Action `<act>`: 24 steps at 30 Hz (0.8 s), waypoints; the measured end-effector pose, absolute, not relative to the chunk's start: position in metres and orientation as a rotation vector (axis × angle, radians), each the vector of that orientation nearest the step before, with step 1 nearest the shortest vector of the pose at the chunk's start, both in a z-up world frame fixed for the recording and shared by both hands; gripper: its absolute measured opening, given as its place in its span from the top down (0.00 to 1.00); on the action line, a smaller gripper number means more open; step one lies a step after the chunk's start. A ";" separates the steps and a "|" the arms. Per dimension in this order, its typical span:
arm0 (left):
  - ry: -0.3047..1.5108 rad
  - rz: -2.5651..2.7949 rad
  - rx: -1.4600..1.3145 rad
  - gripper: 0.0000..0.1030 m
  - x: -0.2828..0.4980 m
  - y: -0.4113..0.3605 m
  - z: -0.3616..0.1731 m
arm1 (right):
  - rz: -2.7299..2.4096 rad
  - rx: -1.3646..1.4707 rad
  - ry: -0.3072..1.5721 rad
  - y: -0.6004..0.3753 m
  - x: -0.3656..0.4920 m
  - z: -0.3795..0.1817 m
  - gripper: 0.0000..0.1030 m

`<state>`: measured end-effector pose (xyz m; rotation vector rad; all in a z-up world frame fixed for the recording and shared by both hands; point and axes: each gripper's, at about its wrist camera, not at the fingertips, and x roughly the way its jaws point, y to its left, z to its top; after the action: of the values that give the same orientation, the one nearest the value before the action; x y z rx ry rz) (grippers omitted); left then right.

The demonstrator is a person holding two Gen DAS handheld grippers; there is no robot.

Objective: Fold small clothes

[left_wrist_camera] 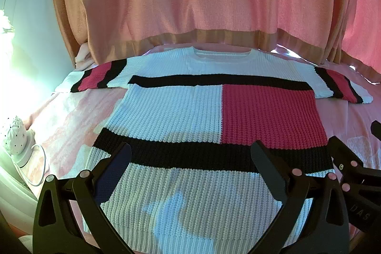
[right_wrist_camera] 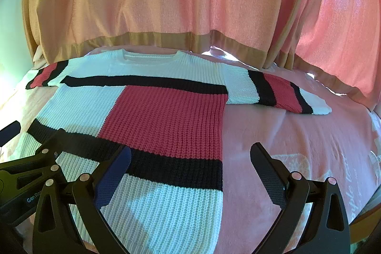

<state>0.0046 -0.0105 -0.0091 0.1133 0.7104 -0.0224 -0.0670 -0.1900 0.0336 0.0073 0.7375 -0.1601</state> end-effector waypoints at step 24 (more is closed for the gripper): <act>0.705 -0.017 0.113 0.05 0.005 -0.009 -0.008 | -0.175 0.010 0.735 -0.195 -0.067 0.035 0.05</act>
<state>0.0047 -0.0089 -0.0078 0.1126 0.7054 -0.0174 -0.0671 -0.1947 0.0347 0.0099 0.7347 -0.1747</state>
